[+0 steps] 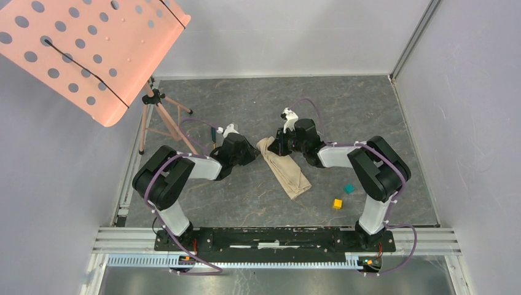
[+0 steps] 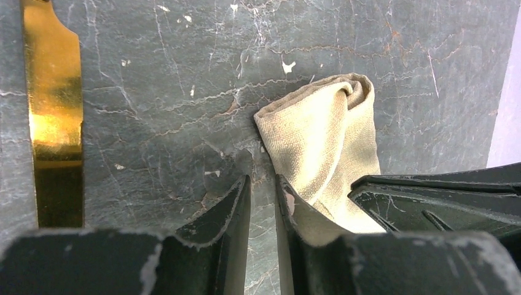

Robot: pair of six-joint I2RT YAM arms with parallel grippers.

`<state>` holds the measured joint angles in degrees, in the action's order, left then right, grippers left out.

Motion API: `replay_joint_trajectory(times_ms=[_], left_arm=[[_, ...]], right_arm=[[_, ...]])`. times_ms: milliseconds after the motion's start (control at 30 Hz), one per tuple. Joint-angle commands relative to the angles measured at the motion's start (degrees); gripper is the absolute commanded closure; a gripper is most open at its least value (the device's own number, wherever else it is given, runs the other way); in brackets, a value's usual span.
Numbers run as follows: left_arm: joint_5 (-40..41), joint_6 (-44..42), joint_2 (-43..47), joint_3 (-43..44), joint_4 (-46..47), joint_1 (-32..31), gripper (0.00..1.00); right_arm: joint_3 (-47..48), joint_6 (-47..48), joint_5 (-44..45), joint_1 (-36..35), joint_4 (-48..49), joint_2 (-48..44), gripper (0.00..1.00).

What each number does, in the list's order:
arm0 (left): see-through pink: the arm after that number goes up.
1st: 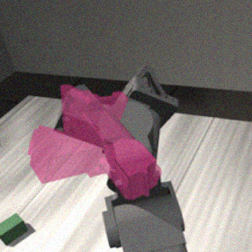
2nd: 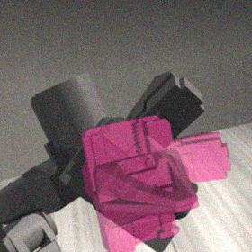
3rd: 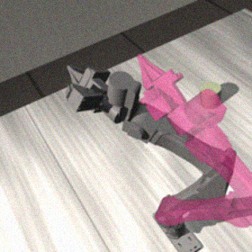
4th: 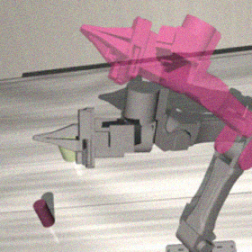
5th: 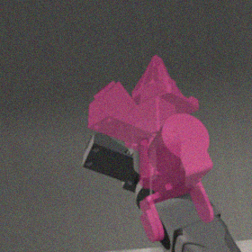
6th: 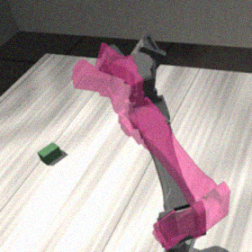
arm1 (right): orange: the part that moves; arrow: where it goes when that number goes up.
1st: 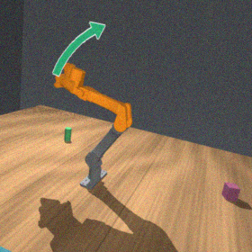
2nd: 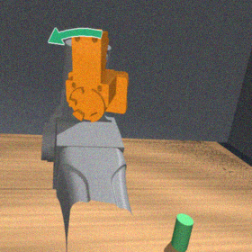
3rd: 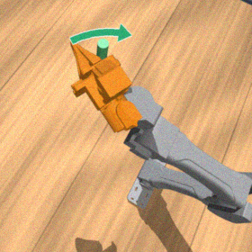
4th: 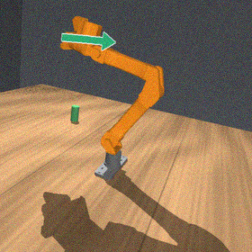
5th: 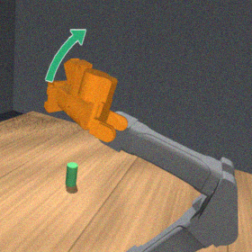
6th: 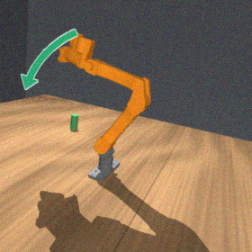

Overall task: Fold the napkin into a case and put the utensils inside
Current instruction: Grasp the top corner of the smaller rectangle folded napkin from the folded napkin.

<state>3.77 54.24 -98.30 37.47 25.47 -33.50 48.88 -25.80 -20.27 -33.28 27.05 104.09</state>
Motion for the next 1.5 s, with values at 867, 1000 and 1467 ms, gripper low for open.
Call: replay_joint_trajectory(times_ms=[867,1000,1467], left_arm=[[-1.6,-6.5,10.4,2.0,-8.0,-1.2,0.62],[-6.8,-7.0,6.5,7.4,-9.7,-0.6,0.70],[-10.8,-10.5,-6.2,15.8,-9.7,1.3,0.78]], right_arm=[[-2.3,6.8,6.7,-2.6,-10.7,-7.0,0.67],[-2.9,6.9,6.2,-2.6,-10.5,-7.2,0.70],[0.9,20.9,16.2,-8.3,-19.8,-8.3,0.52]])
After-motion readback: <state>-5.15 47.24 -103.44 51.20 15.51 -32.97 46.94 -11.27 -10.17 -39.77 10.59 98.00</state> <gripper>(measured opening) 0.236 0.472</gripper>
